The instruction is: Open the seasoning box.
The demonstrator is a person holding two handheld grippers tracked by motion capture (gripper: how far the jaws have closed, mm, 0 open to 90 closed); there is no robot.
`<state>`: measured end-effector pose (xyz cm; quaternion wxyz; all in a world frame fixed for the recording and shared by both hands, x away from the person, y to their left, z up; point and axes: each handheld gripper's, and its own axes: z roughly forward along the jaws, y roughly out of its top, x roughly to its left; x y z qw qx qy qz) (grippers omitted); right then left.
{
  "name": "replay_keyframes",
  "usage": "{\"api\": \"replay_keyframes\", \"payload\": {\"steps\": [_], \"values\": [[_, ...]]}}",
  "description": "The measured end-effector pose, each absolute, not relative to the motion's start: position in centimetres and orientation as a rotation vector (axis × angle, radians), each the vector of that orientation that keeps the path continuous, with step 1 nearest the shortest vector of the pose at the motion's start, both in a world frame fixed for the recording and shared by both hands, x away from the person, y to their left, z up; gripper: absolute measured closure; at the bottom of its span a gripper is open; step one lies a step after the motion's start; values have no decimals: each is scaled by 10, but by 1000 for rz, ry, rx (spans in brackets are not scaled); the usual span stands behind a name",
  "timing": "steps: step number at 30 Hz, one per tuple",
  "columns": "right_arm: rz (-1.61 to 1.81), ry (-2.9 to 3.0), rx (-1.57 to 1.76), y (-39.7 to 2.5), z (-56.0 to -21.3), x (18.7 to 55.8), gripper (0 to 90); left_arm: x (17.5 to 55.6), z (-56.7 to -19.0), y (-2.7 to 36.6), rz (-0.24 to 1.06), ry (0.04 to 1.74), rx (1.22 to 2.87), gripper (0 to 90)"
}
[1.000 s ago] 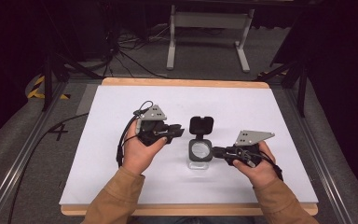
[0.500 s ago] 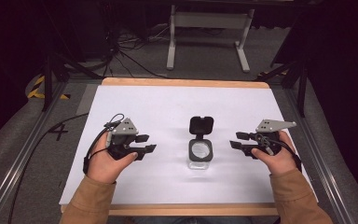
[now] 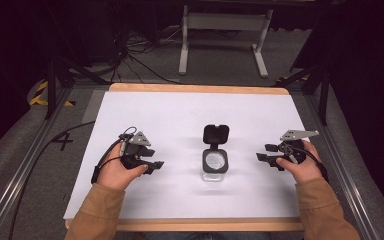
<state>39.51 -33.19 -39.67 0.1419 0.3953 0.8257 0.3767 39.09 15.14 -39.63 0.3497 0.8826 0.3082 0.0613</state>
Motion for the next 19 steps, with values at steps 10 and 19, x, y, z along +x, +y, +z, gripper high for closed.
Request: {"api": "replay_keyframes", "payload": {"steps": [10, 19], "values": [[962, 2372, 1227, -347, -425, 407, 416, 406, -424, 167, 207, 927, 2336, 404], [954, 2343, 1257, -354, -431, 408, 409, 412, -429, 172, 199, 967, 2287, 381]]}}
